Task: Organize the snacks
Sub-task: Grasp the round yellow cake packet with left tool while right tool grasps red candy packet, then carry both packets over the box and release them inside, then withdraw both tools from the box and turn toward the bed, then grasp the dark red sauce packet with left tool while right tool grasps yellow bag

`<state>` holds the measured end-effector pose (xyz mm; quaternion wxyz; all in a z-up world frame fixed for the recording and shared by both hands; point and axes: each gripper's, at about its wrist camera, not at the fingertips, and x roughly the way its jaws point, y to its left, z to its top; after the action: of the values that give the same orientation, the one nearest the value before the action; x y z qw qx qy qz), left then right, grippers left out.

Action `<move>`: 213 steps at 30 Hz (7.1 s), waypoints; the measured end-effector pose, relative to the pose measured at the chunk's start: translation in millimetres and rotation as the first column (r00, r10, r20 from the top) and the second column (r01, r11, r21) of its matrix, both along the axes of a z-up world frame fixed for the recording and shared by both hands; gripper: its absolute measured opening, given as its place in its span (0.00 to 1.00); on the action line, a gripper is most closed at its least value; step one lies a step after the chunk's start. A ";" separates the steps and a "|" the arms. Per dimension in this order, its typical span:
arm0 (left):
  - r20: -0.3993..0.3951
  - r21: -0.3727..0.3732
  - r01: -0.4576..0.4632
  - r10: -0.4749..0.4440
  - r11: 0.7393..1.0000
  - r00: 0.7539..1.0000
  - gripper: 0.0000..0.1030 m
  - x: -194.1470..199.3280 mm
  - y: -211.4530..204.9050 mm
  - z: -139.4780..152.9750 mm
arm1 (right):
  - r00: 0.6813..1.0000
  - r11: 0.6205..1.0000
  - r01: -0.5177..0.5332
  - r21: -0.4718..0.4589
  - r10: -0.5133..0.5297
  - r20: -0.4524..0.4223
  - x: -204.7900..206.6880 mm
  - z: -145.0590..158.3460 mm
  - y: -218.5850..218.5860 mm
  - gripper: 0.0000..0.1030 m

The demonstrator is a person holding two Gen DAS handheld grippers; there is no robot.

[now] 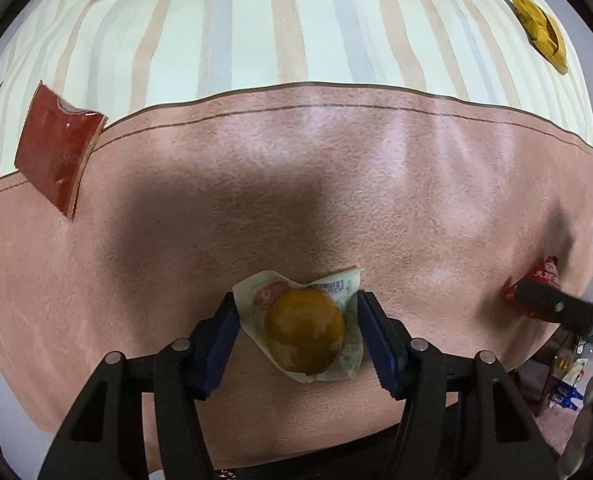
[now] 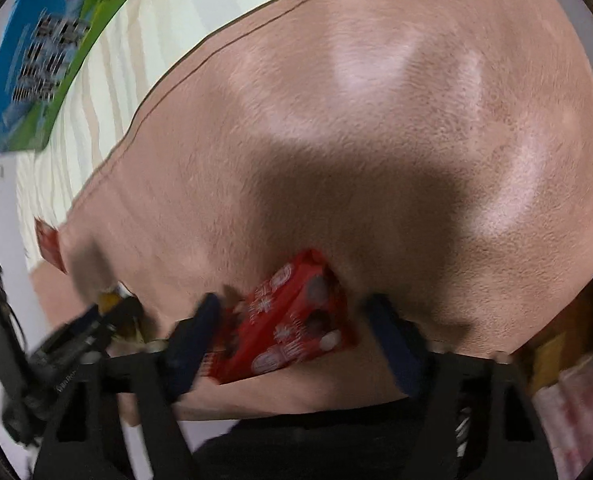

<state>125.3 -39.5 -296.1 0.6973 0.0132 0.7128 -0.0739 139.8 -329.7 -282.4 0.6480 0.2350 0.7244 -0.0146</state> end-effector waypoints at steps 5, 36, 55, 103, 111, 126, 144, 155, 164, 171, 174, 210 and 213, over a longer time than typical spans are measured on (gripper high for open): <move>0.001 -0.007 -0.009 0.009 1.000 1.000 0.56 -0.8 5.0 3.3 | 0.999 0.999 -0.029 -0.031 0.030 0.041 -1.8 8.5 9.3 0.53; -0.174 -0.218 -0.180 0.143 0.959 0.974 0.68 69.2 46.5 -27.1 | 0.986 0.996 -0.085 0.019 0.082 0.145 42.6 37.2 27.7 0.51; -0.006 -0.117 -0.019 0.019 0.993 1.000 0.50 51.8 12.1 29.8 | 0.976 0.994 -0.107 0.016 0.101 0.194 50.1 55.7 32.3 0.51; 0.010 -0.100 -0.045 0.046 0.994 0.999 0.94 310.2 21.2 125.3 | 0.905 0.911 -0.347 -0.223 0.387 0.174 322.4 135.7 67.4 0.93; 0.103 -0.030 -0.043 0.046 0.999 0.994 0.94 307.3 26.6 150.0 | 0.903 0.897 -0.326 -0.298 0.388 0.183 326.7 138.9 64.3 0.95; 0.350 0.032 -0.085 0.068 0.996 0.934 0.94 270.2 35.1 207.1 | 0.863 0.901 -0.255 -0.351 0.376 0.337 290.5 191.4 61.7 0.95; 0.594 -0.002 -0.112 0.091 0.994 0.800 0.95 147.4 34.3 285.2 | 0.732 0.903 -0.180 -0.389 0.387 0.560 177.5 289.6 66.4 0.95; 0.643 -0.021 -0.112 0.099 0.993 0.759 0.95 100.5 30.0 309.7 | 0.698 0.926 -0.159 -0.343 0.351 0.624 131.6 317.0 59.9 0.97; 0.570 -0.064 -0.182 0.186 0.981 0.800 1.00 111.7 41.4 264.5 | 0.788 0.969 -0.065 -0.240 0.197 0.583 150.8 270.5 5.2 0.99; 0.413 -0.057 -0.329 0.322 0.943 0.852 1.00 124.3 60.9 182.4 | 0.910 0.970 -0.010 -0.242 0.110 0.401 196.8 160.1 -49.6 0.99; 0.367 -0.037 -0.372 0.359 0.928 0.858 1.00 120.9 68.5 158.9 | 0.932 0.964 -0.021 -0.264 0.114 0.345 214.1 119.9 -58.2 0.99; 0.109 -0.063 -0.545 0.548 0.836 0.829 0.53 141.0 163.3 52.6 | 0.958 0.976 -0.178 -0.129 0.202 0.204 148.5 16.2 48.8 0.60; 0.141 -0.017 -0.431 0.429 0.902 0.892 0.53 136.9 127.6 55.8 | 0.950 0.968 -0.203 -0.151 0.232 0.210 138.1 17.5 50.7 0.58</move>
<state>262.3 88.1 -240.3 0.7449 -0.1346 0.6474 0.0883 277.9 -279.0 -264.9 0.7374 0.1119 0.6650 0.0374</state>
